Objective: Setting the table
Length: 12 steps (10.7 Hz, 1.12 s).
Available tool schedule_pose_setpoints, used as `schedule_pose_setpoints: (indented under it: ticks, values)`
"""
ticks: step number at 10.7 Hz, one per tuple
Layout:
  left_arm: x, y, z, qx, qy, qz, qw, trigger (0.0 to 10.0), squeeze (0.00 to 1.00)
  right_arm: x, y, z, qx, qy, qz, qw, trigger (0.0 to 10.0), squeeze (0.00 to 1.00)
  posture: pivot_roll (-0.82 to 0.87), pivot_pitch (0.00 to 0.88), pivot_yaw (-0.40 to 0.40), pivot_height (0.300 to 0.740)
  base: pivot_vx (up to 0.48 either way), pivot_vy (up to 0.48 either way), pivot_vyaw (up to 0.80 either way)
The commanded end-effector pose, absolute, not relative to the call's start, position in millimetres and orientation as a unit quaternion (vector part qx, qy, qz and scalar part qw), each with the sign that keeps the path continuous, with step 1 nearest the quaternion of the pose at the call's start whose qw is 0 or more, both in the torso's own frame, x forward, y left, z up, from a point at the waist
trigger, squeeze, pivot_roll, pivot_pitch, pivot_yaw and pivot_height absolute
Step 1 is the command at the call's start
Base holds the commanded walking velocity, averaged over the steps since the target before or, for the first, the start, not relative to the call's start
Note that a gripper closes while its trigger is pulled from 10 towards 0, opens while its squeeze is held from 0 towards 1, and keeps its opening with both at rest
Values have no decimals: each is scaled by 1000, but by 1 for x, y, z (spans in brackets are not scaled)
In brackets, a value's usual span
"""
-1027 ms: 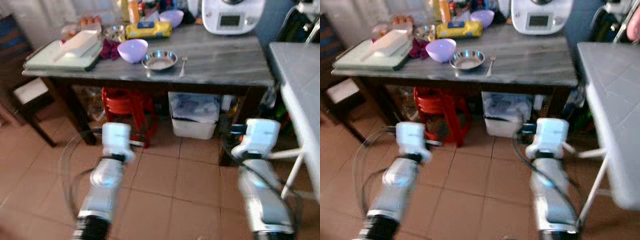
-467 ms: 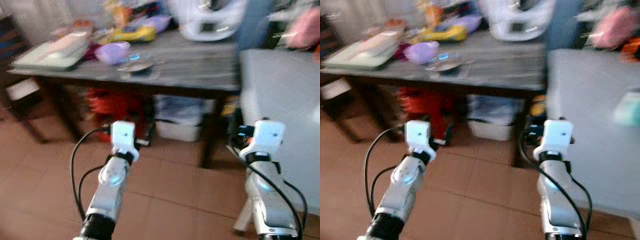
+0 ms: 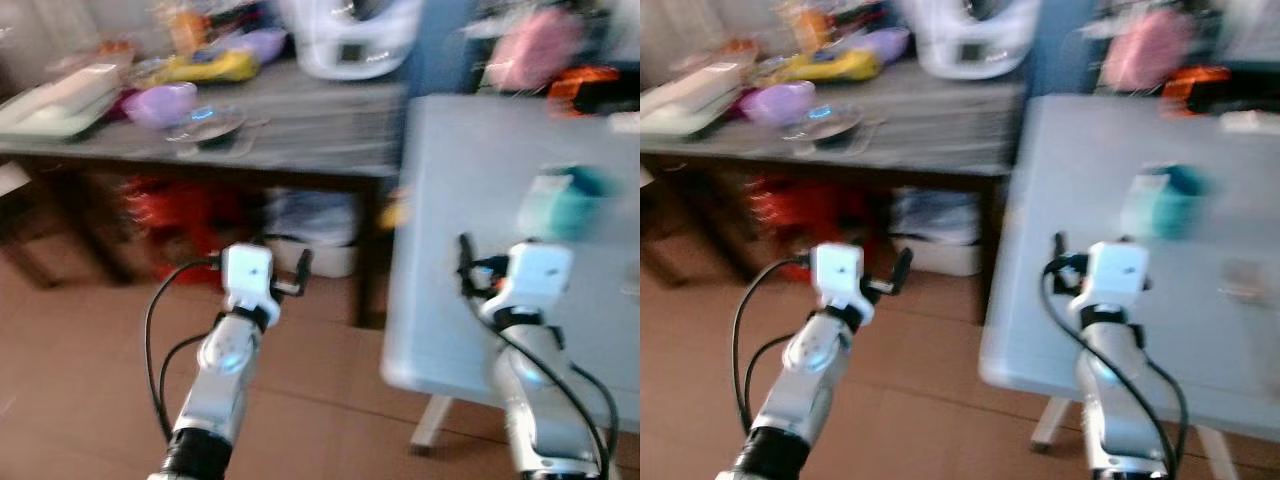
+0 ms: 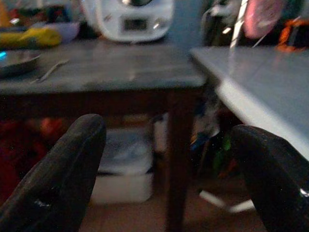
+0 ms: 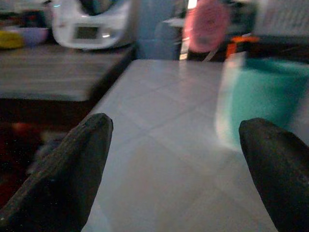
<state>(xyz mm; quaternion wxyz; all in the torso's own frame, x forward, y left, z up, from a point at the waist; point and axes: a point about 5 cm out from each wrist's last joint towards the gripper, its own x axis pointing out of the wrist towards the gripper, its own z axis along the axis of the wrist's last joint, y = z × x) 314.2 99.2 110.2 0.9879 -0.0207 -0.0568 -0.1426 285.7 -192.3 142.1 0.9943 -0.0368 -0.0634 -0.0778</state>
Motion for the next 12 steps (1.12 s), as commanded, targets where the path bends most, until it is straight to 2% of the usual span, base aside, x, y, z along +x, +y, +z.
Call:
schedule_pose_setpoints:
  ticks: [1, 6, 8, 12]
  values:
    - [313, 112, 106, -16, -49, -123, 991, 10000, 0, 286, -183, 145, -29, -69, -62, 995, 10000, 0, -247, 93, 87, 740, 0, -416, 0]
    - [310, 110, 103, -15, -45, -130, 990, 10000, 0, 281, -182, 142, -34, -63, -62, 996, 10000, 0, -253, 110, 94, 740, 0, -395, 0]
    - [308, 105, 106, -37, -55, -145, 987, 10000, 0, 279, -181, 140, -33, -57, -60, 996, 10000, 0, -253, 119, 91, 740, 0, 0, 0]
    - [298, 111, 93, -24, -21, -178, 984, 10000, 0, 265, -179, 124, -24, -17, -55, 998, 10000, 0, -248, 139, 94, 740, 0, 0, 0]
